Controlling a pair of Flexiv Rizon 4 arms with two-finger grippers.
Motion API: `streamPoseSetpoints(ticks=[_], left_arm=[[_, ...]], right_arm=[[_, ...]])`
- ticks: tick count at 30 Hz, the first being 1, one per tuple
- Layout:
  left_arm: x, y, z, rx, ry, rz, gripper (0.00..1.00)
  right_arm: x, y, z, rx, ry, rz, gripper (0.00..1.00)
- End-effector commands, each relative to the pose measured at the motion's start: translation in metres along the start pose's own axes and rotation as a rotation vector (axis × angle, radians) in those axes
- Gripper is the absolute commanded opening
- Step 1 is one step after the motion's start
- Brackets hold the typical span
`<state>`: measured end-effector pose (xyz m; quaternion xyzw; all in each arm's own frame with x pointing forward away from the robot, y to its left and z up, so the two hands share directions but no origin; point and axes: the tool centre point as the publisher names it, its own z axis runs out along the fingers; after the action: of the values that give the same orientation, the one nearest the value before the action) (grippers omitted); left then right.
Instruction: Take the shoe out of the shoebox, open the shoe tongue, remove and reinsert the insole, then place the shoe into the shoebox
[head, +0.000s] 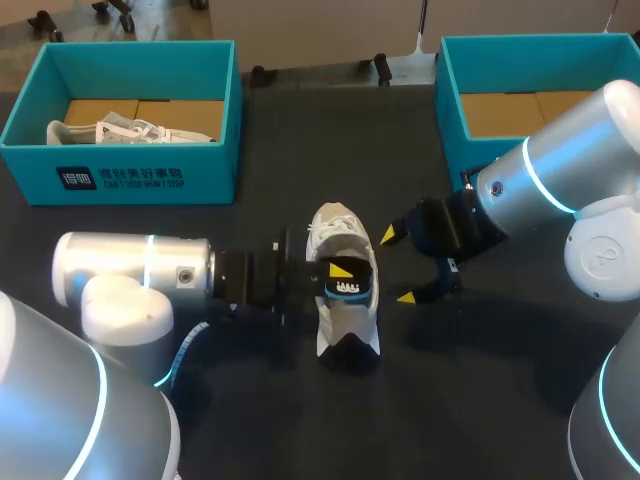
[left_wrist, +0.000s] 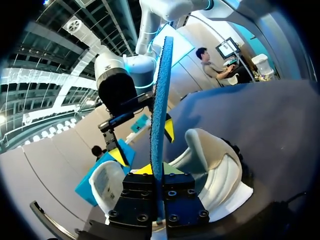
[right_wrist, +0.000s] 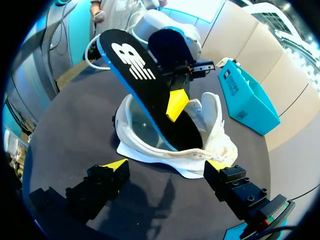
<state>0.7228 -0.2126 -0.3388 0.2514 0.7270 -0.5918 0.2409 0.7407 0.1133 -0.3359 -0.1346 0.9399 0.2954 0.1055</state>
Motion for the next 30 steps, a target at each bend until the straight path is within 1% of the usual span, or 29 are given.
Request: streamPoseSetpoints(ticks=[1, 13, 15, 16, 17, 18, 19, 20, 25, 30], left_arm=[[-0.002, 0.012, 0.007, -0.006, 0.019, 0.004, 0.0], [-0.005, 0.034, 0.011, -0.034, 0.019, -0.016, 0.0], [-0.005, 0.035, 0.011, -0.036, 0.019, -0.018, 0.0], [-0.006, 0.033, 0.011, -0.036, 0.018, -0.017, 0.0], [-0.006, 0.029, 0.011, -0.032, 0.018, -0.014, 0.18], [-0.006, 0.027, 0.011, -0.029, 0.017, -0.011, 0.21], [-0.007, 0.024, 0.01, -0.024, 0.014, -0.008, 0.26], [-0.008, 0.021, 0.009, -0.02, 0.013, -0.008, 0.28], [-0.01, 0.01, 0.005, -0.003, 0.009, 0.001, 0.25], [-0.012, -0.002, 0.0, 0.01, -0.003, 0.007, 0.27]], right_arm=[[0.001, 0.0, 0.0, -0.002, -0.002, -0.002, 1.0], [0.001, 0.0, 0.0, -0.002, -0.002, -0.002, 1.0], [0.001, 0.0, 0.0, -0.002, -0.002, -0.002, 1.0], [0.001, 0.0, 0.0, -0.002, -0.002, -0.002, 1.0], [0.001, 0.0, 0.0, -0.002, -0.002, -0.002, 1.0], [0.001, 0.0, 0.0, -0.002, -0.002, -0.002, 1.0], [0.001, 0.0, 0.0, -0.002, -0.002, -0.002, 1.0], [0.001, 0.0, 0.0, -0.002, -0.002, -0.002, 1.0], [0.001, 0.0, 0.0, -0.002, -0.002, -0.002, 1.0], [0.001, 0.0, 0.0, -0.002, -0.002, -0.002, 1.0]])
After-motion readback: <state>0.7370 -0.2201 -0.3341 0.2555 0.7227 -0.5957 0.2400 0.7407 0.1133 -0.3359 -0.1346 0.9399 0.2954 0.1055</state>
